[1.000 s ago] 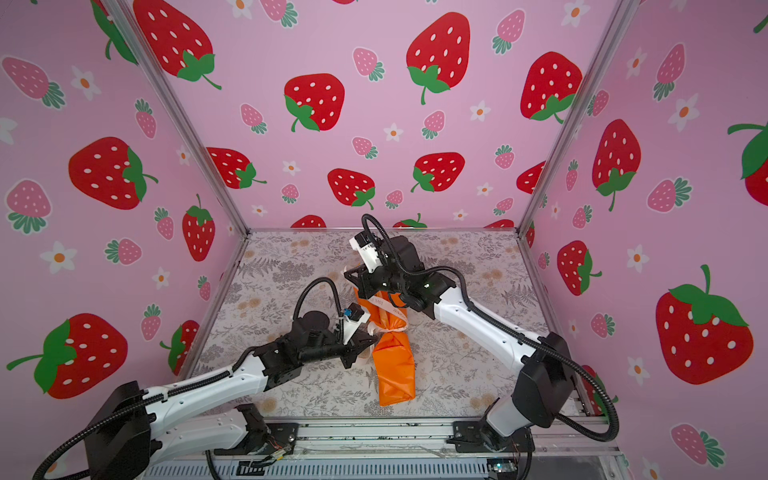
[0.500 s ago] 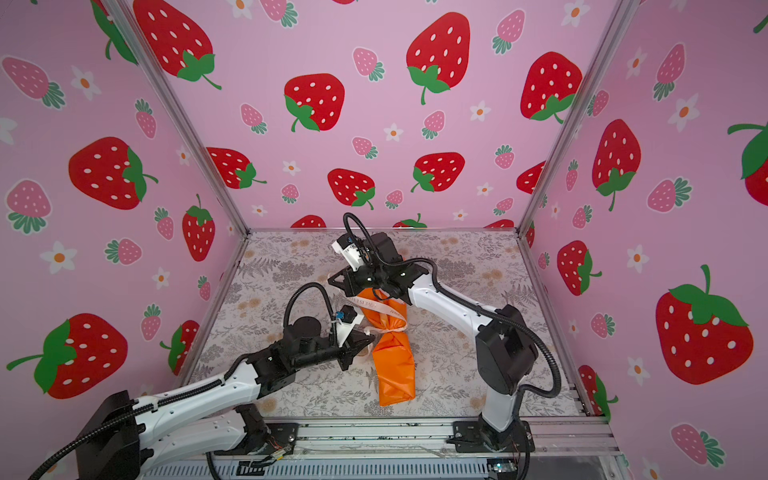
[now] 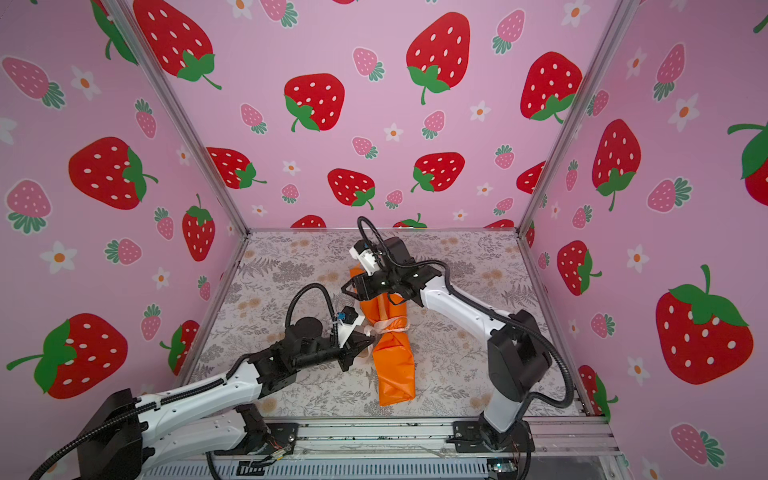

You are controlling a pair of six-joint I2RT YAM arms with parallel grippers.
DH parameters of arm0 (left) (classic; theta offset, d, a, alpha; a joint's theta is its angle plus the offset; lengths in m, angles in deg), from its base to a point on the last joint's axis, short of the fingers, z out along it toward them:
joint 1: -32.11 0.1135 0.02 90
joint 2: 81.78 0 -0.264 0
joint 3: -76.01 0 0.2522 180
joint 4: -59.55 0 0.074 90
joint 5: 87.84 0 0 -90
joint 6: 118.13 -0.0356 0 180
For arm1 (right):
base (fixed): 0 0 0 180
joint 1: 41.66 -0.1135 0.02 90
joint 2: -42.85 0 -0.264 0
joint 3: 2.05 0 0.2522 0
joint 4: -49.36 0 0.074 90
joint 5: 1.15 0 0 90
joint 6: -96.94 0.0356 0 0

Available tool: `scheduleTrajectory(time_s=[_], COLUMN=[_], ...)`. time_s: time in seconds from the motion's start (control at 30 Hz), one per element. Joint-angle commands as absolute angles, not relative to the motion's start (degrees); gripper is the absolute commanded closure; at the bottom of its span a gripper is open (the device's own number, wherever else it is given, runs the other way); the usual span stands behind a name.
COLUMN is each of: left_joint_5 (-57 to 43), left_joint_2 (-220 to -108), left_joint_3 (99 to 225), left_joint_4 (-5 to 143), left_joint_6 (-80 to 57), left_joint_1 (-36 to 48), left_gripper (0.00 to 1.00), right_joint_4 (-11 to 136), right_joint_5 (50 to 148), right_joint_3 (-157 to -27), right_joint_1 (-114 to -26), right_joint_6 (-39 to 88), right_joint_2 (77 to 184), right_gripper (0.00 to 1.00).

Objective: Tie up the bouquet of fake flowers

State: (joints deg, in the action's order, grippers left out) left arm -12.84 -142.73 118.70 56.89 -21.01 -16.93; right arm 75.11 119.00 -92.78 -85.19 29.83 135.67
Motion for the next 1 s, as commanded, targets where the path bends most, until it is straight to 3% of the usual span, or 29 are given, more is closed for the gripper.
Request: scheduleTrajectory(time_s=[0.0, 0.13, 0.33, 0.5, 0.83, 0.93, 0.97], left_joint_5=[-13.0, -13.6, -14.6, -15.6, -15.7, -15.6, -15.4], left_joint_2=[-143.7, -145.4, -147.6, -149.6, -152.2, -152.4, -152.4], left_joint_3=[121.2, 123.3, 124.5, 125.5, 127.8, 128.2, 128.3], left_joint_4=[56.7, 58.3, 57.6, 58.1, 61.1, 62.0, 62.3], left_joint_6=[-21.7, -21.5, -21.6, -22.3, -23.0, -23.3, -23.3], left_joint_1=[-17.2, -17.2, -17.2, -17.2, -17.2, -17.2, -17.2], left_gripper=[0.99, 0.98, 0.98, 0.97, 0.96, 0.96, 0.9], right_joint_4=[76.2, 74.8, 65.8, 60.0, 58.8, 59.6, 59.5], right_joint_5=[112.5, 104.4, 112.9, 117.3, 118.9, 117.6, 117.0], right_joint_3=[-88.3, -78.2, -61.8, -56.7, -58.6, -58.7, -58.9], right_joint_1=[-83.4, -83.2, -83.3, -86.6, -89.2, -89.4, -89.3], right_joint_6=[32.2, 39.2, 53.9, 61.1, 65.5, 64.8, 64.4], right_joint_2=[128.7, 117.4, 105.6, 105.2, 112.6, 113.3, 113.3], right_gripper=[0.45, 0.47, 0.51, 0.49, 0.45, 0.6, 0.66])
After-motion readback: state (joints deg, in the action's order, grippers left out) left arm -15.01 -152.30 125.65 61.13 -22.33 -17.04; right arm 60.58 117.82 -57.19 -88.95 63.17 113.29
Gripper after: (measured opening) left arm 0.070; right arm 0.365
